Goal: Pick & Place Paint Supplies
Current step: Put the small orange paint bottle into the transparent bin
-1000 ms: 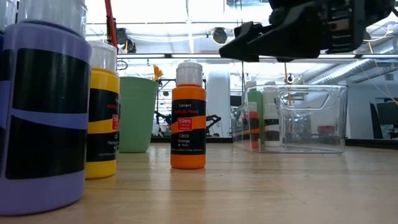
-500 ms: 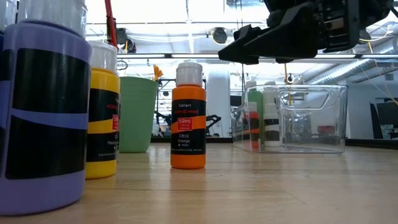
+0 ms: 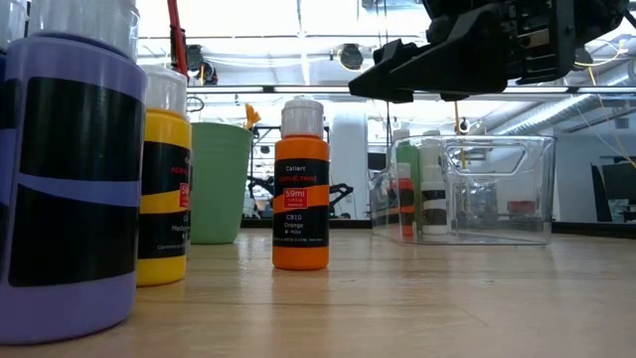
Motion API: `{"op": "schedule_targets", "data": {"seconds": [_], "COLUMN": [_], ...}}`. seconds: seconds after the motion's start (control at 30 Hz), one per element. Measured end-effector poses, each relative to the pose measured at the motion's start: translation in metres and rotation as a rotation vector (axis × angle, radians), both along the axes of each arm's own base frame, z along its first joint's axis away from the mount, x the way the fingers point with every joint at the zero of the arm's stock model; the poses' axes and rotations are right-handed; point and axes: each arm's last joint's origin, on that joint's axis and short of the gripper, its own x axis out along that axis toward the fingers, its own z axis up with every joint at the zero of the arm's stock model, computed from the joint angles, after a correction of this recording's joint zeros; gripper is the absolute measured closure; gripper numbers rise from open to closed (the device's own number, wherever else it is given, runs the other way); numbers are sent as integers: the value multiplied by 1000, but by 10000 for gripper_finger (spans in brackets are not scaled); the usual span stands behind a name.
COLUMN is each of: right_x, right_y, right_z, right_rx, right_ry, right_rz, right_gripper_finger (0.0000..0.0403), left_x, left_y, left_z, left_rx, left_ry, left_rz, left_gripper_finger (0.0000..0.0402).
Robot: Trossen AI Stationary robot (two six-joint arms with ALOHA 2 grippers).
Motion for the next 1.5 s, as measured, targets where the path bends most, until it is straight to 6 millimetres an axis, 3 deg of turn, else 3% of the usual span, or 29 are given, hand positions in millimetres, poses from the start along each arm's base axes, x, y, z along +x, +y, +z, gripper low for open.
{"op": "schedule_targets", "data": {"seconds": [1.5], "right_x": [-1], "right_y": [-1], "right_z": [-5], "right_rx": [-36], "right_ry": [39], "right_rz": [-1], "right_gripper_finger": [149], "left_x": [0], "left_y": [0], "left_z": [1], "left_rx": [2], "left_ry": [-14], "left_rz": [0], "left_gripper_finger": [380]}}
